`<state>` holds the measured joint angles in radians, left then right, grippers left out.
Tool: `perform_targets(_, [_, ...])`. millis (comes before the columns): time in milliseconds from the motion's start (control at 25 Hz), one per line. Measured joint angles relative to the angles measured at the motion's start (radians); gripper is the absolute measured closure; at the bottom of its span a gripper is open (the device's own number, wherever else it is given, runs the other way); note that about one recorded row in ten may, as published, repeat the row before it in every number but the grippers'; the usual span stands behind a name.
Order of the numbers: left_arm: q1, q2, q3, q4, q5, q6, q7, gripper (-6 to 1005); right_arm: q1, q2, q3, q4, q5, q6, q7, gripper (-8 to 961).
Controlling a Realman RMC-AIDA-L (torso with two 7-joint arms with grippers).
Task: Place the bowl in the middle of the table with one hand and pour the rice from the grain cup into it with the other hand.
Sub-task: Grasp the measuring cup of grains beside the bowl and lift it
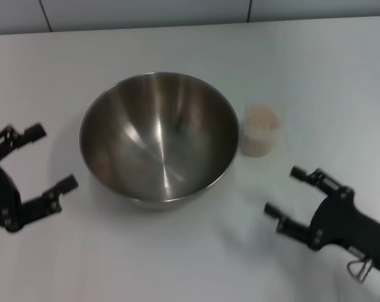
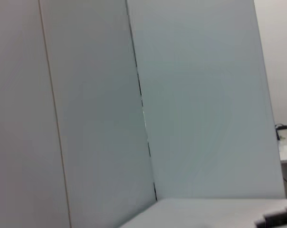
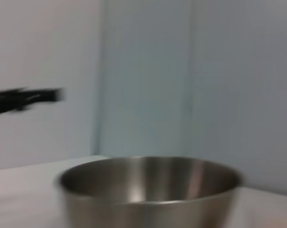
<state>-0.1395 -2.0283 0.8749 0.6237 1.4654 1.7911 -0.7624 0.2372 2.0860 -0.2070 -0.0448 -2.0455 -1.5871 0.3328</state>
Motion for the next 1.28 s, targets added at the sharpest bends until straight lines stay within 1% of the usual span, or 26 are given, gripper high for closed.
perform_targets(160, [0.013, 0.006, -0.002, -0.127, 0.035, -0.013, 0.097, 140, -0.009, 0.001, 0.0, 0.026, 0.178, 0.057, 0.0, 123])
perform_targets(200, [0.013, 0.006, -0.002, -0.127, 0.035, -0.013, 0.097, 140, -0.01, 0.001, 0.0, 0.035, 0.229, 0.074, -0.005, 124])
perform_targets(280, [0.014, 0.007, -0.002, -0.192, 0.057, -0.072, 0.138, 140, -0.012, 0.002, 0.0, 0.059, 0.32, 0.103, -0.031, 124])
perform_targets(360, [0.014, 0.007, -0.002, -0.192, 0.057, -0.072, 0.138, 140, -0.011, 0.002, 0.0, 0.091, 0.394, 0.124, -0.088, 124])
perform_targets(400, [0.014, 0.004, -0.001, -0.208, 0.064, -0.117, 0.149, 140, -0.008, 0.002, 0.0, 0.106, 0.415, 0.128, -0.121, 124])
perform_targets(440, [0.014, 0.004, -0.001, -0.208, 0.064, -0.117, 0.149, 140, -0.004, 0.002, 0.0, 0.119, 0.429, 0.134, -0.149, 124])
perform_targets(480, [0.01, -0.001, 0.004, -0.212, 0.066, -0.175, 0.155, 140, 0.001, 0.002, 0.0, 0.129, 0.435, 0.139, -0.17, 124])
perform_targets(640, [0.002, 0.002, 0.005, -0.209, 0.066, -0.186, 0.148, 140, 0.025, 0.002, 0.0, 0.147, 0.437, 0.175, -0.191, 124])
perform_targets(720, [0.0, 0.007, 0.003, -0.203, 0.066, -0.186, 0.137, 140, 0.033, 0.002, 0.0, 0.153, 0.436, 0.193, -0.192, 124])
perform_targets(920, [-0.011, 0.032, -0.002, -0.185, 0.066, -0.18, 0.064, 140, 0.051, 0.002, -0.001, 0.162, 0.438, 0.233, -0.194, 124])
perform_targets(1080, [-0.012, 0.032, -0.002, -0.158, 0.066, -0.185, 0.03, 140, 0.062, 0.002, -0.002, 0.163, 0.439, 0.249, -0.194, 123])
perform_targets(1280, [-0.013, 0.03, 0.002, -0.136, 0.065, -0.19, 0.012, 140, 0.094, 0.002, 0.014, 0.165, 0.441, 0.3, -0.194, 137])
